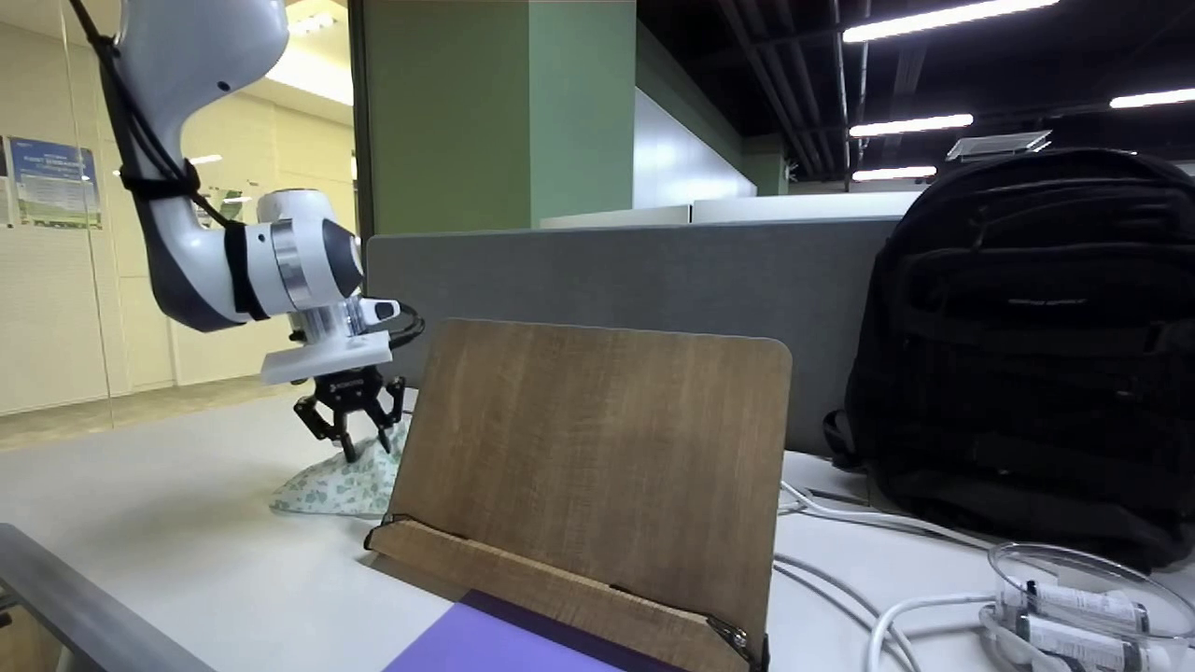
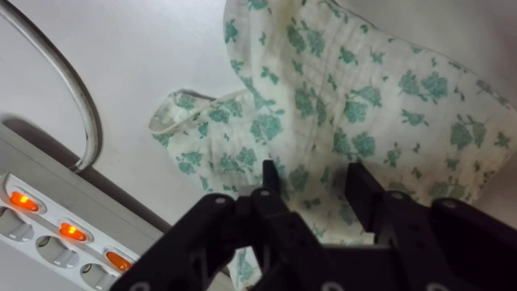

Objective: Hang the cloth on the brown stand

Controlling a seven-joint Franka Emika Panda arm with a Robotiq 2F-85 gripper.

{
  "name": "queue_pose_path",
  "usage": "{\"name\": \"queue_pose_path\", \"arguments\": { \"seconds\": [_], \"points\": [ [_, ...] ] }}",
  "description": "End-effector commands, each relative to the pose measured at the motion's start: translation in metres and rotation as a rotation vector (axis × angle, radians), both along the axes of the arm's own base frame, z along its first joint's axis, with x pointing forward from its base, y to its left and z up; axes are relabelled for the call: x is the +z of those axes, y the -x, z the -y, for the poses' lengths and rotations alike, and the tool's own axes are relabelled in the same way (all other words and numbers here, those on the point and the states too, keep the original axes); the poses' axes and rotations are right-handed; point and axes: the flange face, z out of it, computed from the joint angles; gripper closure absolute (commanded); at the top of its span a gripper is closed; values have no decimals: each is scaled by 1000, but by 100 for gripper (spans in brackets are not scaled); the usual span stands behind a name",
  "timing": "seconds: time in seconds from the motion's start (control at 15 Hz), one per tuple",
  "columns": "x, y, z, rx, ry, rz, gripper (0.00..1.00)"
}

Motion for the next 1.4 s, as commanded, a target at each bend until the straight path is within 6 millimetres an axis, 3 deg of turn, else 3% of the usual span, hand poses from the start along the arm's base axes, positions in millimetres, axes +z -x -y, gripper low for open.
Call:
{"name": "queue_pose_path", "arguments": {
  "seconds": [0.0, 0.2, 0.4, 0.53, 0.67, 0.93, 1.33],
  "points": [
    [17, 4, -1, -63, -18, -23, 81],
    [20, 5, 3, -118, -11, -61, 99],
    [33, 6, 1, -141, -25, -103, 100],
    [55, 1, -5, -149, -39, -103, 99],
    [87, -8, -9, -159, -47, -84, 99],
    [172, -36, -6, -225, -89, -25, 99],
    [309, -62, 45, -338, -140, 122, 99]
  ]
}}
